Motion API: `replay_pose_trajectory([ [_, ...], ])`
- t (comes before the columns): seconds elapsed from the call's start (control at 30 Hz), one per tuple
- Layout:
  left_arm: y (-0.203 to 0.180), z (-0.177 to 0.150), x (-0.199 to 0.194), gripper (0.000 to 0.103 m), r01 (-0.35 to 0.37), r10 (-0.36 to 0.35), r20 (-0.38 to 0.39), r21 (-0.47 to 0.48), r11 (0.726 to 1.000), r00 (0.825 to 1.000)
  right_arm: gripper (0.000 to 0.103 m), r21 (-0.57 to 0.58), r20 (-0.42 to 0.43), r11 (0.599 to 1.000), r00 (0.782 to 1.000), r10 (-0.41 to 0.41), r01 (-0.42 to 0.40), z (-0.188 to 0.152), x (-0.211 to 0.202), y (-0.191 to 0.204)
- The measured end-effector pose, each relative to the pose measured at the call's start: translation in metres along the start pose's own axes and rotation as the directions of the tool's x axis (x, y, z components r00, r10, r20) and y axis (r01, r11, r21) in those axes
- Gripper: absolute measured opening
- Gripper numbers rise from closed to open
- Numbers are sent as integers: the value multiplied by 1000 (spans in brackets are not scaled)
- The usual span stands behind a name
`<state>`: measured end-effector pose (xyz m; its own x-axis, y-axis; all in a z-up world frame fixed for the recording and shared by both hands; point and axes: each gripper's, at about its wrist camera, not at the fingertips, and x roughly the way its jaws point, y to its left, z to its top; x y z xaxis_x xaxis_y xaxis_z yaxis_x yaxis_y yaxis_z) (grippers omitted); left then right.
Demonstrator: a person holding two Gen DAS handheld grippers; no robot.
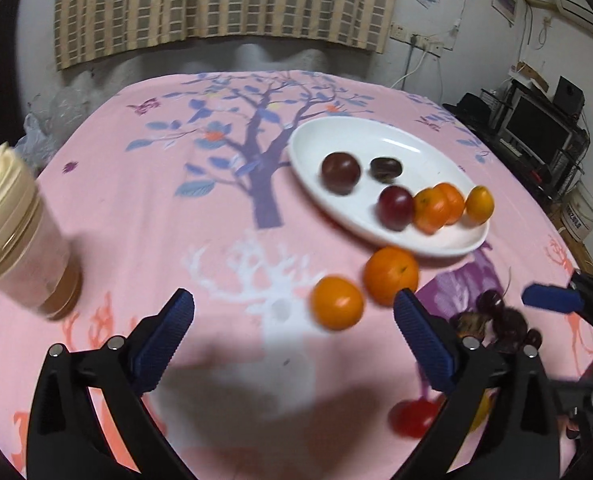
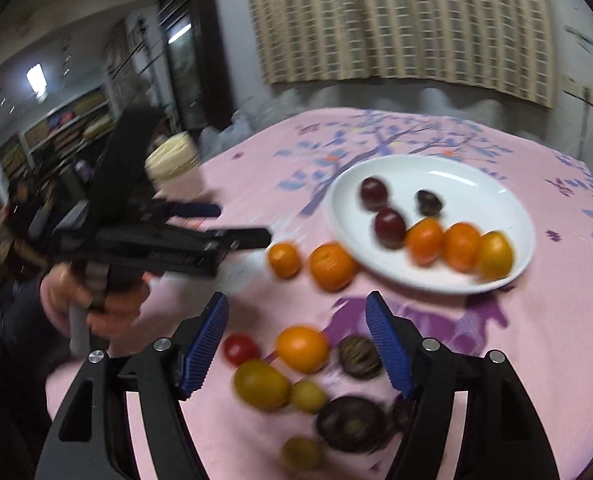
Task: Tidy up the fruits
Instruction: 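Carry both fruits onto the white plate and open both tools, then grasp the red cherry tomato with the left tool while the right tool grasps a yellow citrus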
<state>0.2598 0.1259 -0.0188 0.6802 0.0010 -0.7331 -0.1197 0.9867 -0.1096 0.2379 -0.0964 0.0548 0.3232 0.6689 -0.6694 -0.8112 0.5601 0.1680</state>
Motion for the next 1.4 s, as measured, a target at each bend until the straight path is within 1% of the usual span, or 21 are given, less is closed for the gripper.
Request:
replay_pose_trajectory([
  [0.07,8,-5,-2,98,-20,19,-10,-21,1000,1000,71,-89,-27,996,999,-19,17,-9,1,21],
  [0.17,16,-4,-3,98,-9,8,-22,-58,998,1000,69,-163,-66,986,997,-41,30,-19,4,36],
  [0.33,18,-3,-9,98,-3,2,-5,-63,998,1000,49,-215,-104,976,992,-65,42,-29,8,43],
  [0.47,15,-4,-9,98,-5,4,-9,-50,999,1000,48,-259,-125,963,986,-109,74,-37,16,48],
  [0.63,10,-5,-13,98,-3,3,1,-32,999,1000,47,-336,-107,930,976,-192,146,-40,27,56],
  [0.67,9,-4,-13,98,-1,1,2,-30,1000,1000,45,-356,-100,918,970,-222,174,-42,29,59],
  [0.7,9,-4,-14,98,-1,1,3,-28,1000,1000,40,-375,-94,906,964,-250,199,-42,32,61],
  [0.73,9,-5,-14,98,-3,3,4,-27,1000,1000,39,-391,-87,895,959,-269,216,-43,33,62],
  [0.83,8,-4,-13,98,-2,2,-1,-28,1000,1000,38,-402,-79,886,956,-284,230,-44,35,65],
  [0.87,8,-5,-13,98,0,0,-3,-28,1000,1000,38,-390,-84,894,958,-275,222,-43,34,63],
  [0.9,8,-5,-13,98,3,-3,-4,-26,1000,1000,38,-346,-97,919,968,-233,187,-39,31,58],
  [0.97,6,-5,-14,98,24,-24,-13,-11,1000,1000,38,-204,-89,975,990,-111,91,-28,16,40],
  [1.0,3,-6,-14,98,54,-54,-32,10,998,998,38,-152,-70,986,995,-74,63,-24,9,34],
  [1.07,-5,-9,-12,98,128,-123,-78,57,990,989,38,-59,-22,998,999,-26,25,-18,-4,18],
  [1.13,-19,-16,-15,98,190,-179,-100,122,974,979,38,8,12,1000,1000,-9,9,-14,-14,4],
  [1.17,-28,-20,-17,98,217,-201,-107,164,962,974,38,33,20,999,1000,-3,2,-13,-17,0],
  [1.2,-38,-25,-20,98,250,-229,-116,216,944,966,38,59,26,998,1000,3,-4,-13,-19,-5],
  [1.27,-52,-34,-24,96,290,-262,-136,283,914,956,38,99,33,995,999,21,-25,-13,-21,-13],
  [1.33,-65,-44,-24,76,317,-277,-163,333,888,947,38,112,38,993,999,16,-20,-13,-22,-15],
  [1.37,-70,-49,-24,73,326,-279,-179,351,878,943,38,114,39,993,999,9,-14,-13,-23,-16],
  [1.4,-74,-53,-22,67,330,-278,-189,360,873,942,35,116,41,993,999,8,-13,-14,-23,-17],
])
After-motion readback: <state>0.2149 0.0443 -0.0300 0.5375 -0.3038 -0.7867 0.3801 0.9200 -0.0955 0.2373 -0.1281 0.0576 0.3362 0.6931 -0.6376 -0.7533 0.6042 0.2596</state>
